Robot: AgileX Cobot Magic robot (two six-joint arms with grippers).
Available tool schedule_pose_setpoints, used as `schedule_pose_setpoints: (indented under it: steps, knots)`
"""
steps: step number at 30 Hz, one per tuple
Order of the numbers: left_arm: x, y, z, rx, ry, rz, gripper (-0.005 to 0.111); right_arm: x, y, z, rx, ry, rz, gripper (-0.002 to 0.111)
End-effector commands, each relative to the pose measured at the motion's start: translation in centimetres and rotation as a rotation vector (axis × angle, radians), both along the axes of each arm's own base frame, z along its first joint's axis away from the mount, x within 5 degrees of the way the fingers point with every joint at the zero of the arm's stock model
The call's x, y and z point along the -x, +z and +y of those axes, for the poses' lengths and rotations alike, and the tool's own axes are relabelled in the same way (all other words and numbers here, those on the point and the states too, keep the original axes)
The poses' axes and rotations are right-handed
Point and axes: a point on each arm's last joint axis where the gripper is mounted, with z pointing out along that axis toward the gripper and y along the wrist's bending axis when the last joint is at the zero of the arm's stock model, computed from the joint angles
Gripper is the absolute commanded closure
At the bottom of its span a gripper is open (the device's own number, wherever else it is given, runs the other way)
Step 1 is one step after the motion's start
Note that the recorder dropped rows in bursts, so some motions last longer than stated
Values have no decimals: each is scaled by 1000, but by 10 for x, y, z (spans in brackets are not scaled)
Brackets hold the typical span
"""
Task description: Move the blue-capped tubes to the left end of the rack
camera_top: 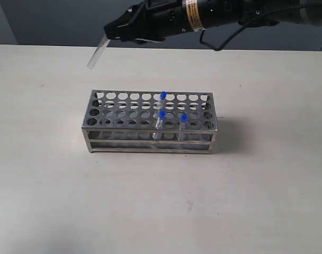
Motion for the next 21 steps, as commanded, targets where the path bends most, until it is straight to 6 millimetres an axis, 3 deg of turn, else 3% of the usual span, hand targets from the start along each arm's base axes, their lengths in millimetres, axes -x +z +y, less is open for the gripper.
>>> schedule_pose_setpoints:
  steps: [1, 5, 9, 13, 17, 21]
  knots:
    - [0, 1, 0, -2, -1, -3, 106, 0, 6, 3, -74, -15, 60, 109]
    - [0, 1, 0, -2, -1, -3, 106, -3, 11, 4, -289, -46, 125, 109]
    - [0, 1, 0, -2, -1, -3, 106, -10, -6, -2, -405, -193, 14, 109]
    - [0, 1, 0, -2, -1, -3, 106, 0, -41, -9, -332, -330, -166, 109]
    - [0, 1, 0, -2, -1, -3, 106, 21, -73, -6, -118, -283, -183, 109]
    - [0, 1, 0, -2, -1, -3, 106, 22, -79, -8, 54, -284, -125, 109]
